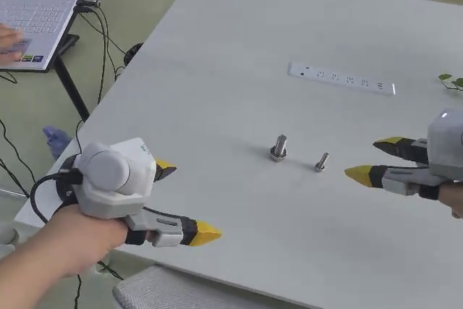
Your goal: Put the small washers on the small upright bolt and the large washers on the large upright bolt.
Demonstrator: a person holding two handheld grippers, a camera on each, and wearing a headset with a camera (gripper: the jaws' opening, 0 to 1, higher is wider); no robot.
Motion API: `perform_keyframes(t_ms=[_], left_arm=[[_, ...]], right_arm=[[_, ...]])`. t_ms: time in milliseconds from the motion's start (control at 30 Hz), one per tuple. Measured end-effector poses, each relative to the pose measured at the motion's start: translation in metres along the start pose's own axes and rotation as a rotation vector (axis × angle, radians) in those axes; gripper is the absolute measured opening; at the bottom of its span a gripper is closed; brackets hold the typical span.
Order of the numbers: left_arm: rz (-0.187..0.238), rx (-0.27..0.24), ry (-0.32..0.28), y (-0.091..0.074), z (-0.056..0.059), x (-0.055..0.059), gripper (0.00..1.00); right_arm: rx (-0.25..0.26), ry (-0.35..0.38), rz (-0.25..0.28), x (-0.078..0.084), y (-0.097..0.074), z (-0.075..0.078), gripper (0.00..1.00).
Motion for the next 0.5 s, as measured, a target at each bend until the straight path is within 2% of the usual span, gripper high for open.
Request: perform_keyframes(t_ms=[67, 133, 233, 333, 500], left_arm=[[0.004, -0.004, 0.004, -0.002, 0.001, -0.002, 0.87], [0.013, -0.004, 0.002, -0.004, 0.002, -0.005, 0.87], [0.034, -0.002, -0.008, -0.006, 0.004, -0.007, 0.87], [0.052, -0.002, -0.02, -0.009, 0.007, -0.008, 0.88], [0.071, -0.011, -0.019, -0.013, 0.01, -0.01, 0.88]], right_arm=[[0.003, 0.032, 0.049, -0.001, -0.008, -0.007, 0.57], [0.003, 0.045, 0.066, 0.001, -0.014, -0.014, 0.6], [0.014, 0.074, 0.121, 0.003, -0.025, -0.024, 0.64], [0.021, 0.08, 0.141, 0.009, -0.033, -0.031, 0.68], [0.043, 0.1, 0.15, 0.03, -0.048, -0.04, 0.7]])
Point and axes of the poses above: the centre of the closed fingertips' face, and the gripper's own axes: y roughly forward along the fingers, z roughly to its right, x roughly out of its underside, the point moved 2 cm from there along -y, roughly backward along the fingers, and after that the axes turned 1 degree about x, right-handed, at the moved point
